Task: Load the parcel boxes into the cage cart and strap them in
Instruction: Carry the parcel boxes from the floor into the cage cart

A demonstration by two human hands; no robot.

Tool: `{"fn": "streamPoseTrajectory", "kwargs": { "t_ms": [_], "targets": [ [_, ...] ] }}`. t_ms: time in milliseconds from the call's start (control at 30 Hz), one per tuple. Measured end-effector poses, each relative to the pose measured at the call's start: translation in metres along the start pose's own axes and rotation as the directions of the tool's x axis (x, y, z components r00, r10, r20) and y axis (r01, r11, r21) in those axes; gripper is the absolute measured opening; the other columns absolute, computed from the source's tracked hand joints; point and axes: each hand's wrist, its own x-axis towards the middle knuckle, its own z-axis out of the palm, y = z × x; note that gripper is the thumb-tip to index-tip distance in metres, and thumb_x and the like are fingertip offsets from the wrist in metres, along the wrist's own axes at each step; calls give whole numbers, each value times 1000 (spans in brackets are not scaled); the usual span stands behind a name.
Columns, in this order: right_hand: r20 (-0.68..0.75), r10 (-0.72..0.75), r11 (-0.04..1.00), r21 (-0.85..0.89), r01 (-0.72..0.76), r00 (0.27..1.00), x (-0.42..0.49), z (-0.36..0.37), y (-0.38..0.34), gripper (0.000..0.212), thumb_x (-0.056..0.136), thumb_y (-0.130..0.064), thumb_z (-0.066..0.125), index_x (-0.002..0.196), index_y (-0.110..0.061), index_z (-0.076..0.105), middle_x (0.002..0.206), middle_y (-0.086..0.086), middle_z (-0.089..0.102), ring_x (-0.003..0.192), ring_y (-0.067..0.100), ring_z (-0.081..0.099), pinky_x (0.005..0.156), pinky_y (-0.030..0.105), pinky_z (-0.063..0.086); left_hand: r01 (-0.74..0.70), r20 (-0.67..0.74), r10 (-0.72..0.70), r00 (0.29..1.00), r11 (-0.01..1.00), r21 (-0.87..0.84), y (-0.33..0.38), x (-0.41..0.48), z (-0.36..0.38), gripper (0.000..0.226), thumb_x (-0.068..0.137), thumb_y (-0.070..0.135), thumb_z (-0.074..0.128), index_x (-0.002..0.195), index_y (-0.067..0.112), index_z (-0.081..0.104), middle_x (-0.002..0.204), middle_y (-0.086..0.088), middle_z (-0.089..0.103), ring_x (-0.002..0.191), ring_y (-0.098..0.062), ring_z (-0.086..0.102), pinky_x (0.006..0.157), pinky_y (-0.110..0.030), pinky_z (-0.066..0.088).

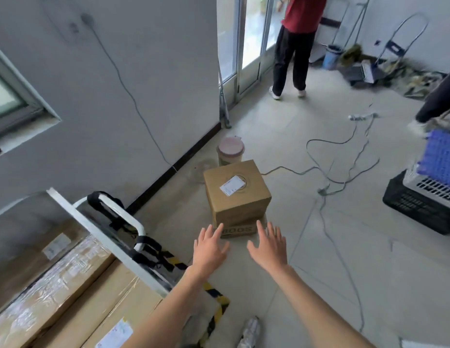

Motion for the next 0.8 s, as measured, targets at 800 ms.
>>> {"fn": "streamPoseTrajectory", "kwargs": {
  "t_ms": [800],
  "targets": [
    [203,81,997,-10,-81,976,357,-55,22,82,92,-44,49,160,-24,8,167,11,10,153,31,11,122,49,17,190,238,-177,955,981,-32,27,351,9,73,97,41,48,160,28,13,166,-9,18,154,-29,7,121,-58,16]
  ]
}}
